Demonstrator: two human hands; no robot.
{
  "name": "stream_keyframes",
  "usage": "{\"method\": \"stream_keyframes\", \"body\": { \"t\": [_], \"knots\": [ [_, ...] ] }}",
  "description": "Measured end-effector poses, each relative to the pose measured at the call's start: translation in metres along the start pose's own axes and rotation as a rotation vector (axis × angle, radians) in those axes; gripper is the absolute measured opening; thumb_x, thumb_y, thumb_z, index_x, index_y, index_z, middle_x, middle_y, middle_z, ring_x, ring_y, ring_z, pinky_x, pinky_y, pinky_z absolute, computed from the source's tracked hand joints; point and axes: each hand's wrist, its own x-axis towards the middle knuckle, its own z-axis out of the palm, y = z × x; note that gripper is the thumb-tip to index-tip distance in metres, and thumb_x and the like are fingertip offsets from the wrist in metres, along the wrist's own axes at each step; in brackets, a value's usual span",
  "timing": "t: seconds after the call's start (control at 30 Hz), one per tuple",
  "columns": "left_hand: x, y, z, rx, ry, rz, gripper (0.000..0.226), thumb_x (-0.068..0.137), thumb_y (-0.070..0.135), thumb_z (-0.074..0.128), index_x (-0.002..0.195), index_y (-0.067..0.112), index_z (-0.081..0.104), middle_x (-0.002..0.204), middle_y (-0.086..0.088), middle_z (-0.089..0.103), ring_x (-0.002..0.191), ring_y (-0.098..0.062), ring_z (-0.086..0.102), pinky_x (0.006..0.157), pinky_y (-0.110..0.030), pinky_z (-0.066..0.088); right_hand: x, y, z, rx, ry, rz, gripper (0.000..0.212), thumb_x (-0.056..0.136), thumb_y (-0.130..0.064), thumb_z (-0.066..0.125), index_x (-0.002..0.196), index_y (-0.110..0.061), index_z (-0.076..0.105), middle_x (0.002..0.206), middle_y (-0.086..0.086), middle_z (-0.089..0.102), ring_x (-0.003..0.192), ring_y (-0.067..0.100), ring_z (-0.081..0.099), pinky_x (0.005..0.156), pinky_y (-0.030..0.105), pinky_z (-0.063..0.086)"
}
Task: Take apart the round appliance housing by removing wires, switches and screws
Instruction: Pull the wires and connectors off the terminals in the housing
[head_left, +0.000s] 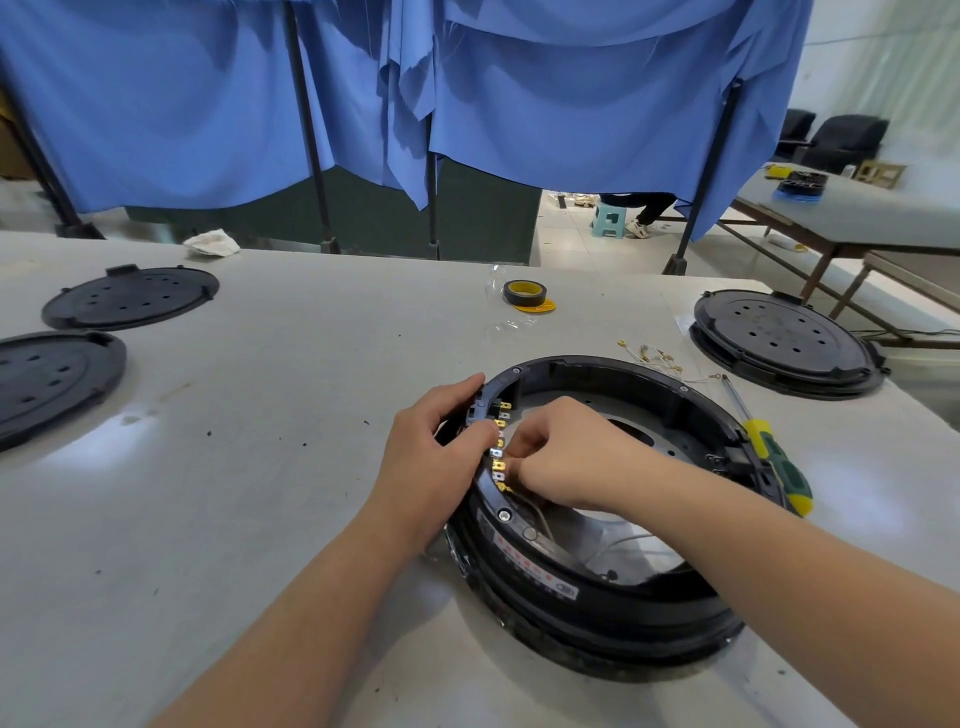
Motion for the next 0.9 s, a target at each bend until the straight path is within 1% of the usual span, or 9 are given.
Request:
{"method": "stream_keyframes", "body": {
  "t": [0.13,0.23,0.3,0.4,0.5,0.57,0.63,0.73,0.9],
  "knots": [
    [0.0,0.0,0.001,-0.024,-0.007,-0.009,0.046,0.082,0.0,0.062,0.122,0.024,0.064,0.111,0.013,0.068,0.101,0.002,0.063,0.088,-0.018,0.051,0.001,0.002,-0.002,-0.013,-0.001,-0.03,0.023,0.082,-0.025,0.065,0.059,-0.024,0.062,0.067,-0.004,0.065,0.06,0.008,0.056,0.052,0.02,0.04],
    [-0.001,0.0,0.001,-0.03,-0.006,-0.007,0.046,0.083,0.0,0.062,0.123,0.023,0.063,0.112,0.011,0.067,0.101,0.0,0.064,0.088,-0.02,0.051,0.002,0.003,-0.004,0.026,-0.02,-0.047,0.022,0.082,-0.023,0.067,0.06,-0.023,0.063,0.063,-0.002,0.066,0.058,0.011,0.059,0.055,0.022,0.045],
    [-0.001,0.0,0.002,-0.033,-0.001,-0.003,0.046,0.083,0.0,0.062,0.123,0.023,0.063,0.111,0.011,0.067,0.1,0.001,0.064,0.085,-0.017,0.051,0.001,0.005,-0.005,0.135,-0.053,-0.052,0.017,0.083,-0.018,0.068,0.067,-0.022,0.064,0.057,-0.001,0.066,0.053,0.013,0.06,0.058,0.027,0.053],
    [-0.001,0.0,0.002,-0.044,0.003,-0.005,0.046,0.083,0.0,0.061,0.122,0.023,0.064,0.11,0.011,0.068,0.096,0.002,0.065,0.079,-0.011,0.051,-0.004,0.006,-0.008,0.225,-0.075,-0.093,0.012,0.085,-0.014,0.066,0.077,-0.016,0.058,0.059,0.004,0.068,0.051,0.014,0.062,0.059,0.03,0.055],
    [-0.002,0.0,0.002,-0.051,0.011,-0.005,0.045,0.082,0.0,0.062,0.121,0.022,0.065,0.108,0.012,0.069,0.093,0.004,0.065,0.076,-0.01,0.051,-0.011,0.003,-0.015,0.124,-0.155,-0.136,0.009,0.081,-0.016,0.067,0.076,-0.022,0.061,0.064,0.002,0.069,0.056,0.013,0.063,0.064,0.032,0.056],
    [-0.002,-0.001,0.002,-0.042,0.013,-0.006,0.045,0.082,0.0,0.062,0.121,0.022,0.065,0.109,0.01,0.069,0.096,0.001,0.065,0.08,-0.014,0.053,-0.016,0.0,-0.015,0.01,-0.178,-0.16,0.008,0.078,-0.021,0.067,0.073,-0.027,0.062,0.062,-0.005,0.066,0.055,0.008,0.06,0.059,0.026,0.051],
    [-0.002,0.0,0.002,-0.037,0.011,-0.01,0.045,0.082,0.001,0.062,0.122,0.023,0.064,0.111,0.009,0.069,0.099,-0.001,0.065,0.081,-0.016,0.052,-0.02,-0.001,-0.011,-0.076,-0.112,-0.188,0.011,0.078,-0.023,0.065,0.068,-0.028,0.061,0.059,-0.008,0.062,0.05,0.0,0.054,0.055,0.021,0.045],
    [-0.002,0.0,0.002,-0.028,0.011,-0.013,0.046,0.082,0.001,0.062,0.122,0.024,0.064,0.112,0.01,0.068,0.1,-0.001,0.064,0.085,-0.017,0.053,-0.021,-0.001,-0.002,-0.131,0.004,-0.225,0.023,0.079,-0.023,0.063,0.057,-0.029,0.056,0.052,-0.011,0.056,0.048,-0.001,0.05,0.053,0.019,0.039],
    [-0.002,0.001,0.002,-0.019,0.005,-0.012,0.046,0.082,0.0,0.062,0.123,0.022,0.063,0.114,0.007,0.068,0.104,-0.004,0.063,0.092,-0.025,0.051,-0.02,0.004,0.001,-0.132,0.034,-0.208,0.026,0.079,-0.024,0.067,0.056,-0.032,0.057,0.048,-0.012,0.055,0.043,-0.002,0.05,0.05,0.019,0.038]
  ]
}}
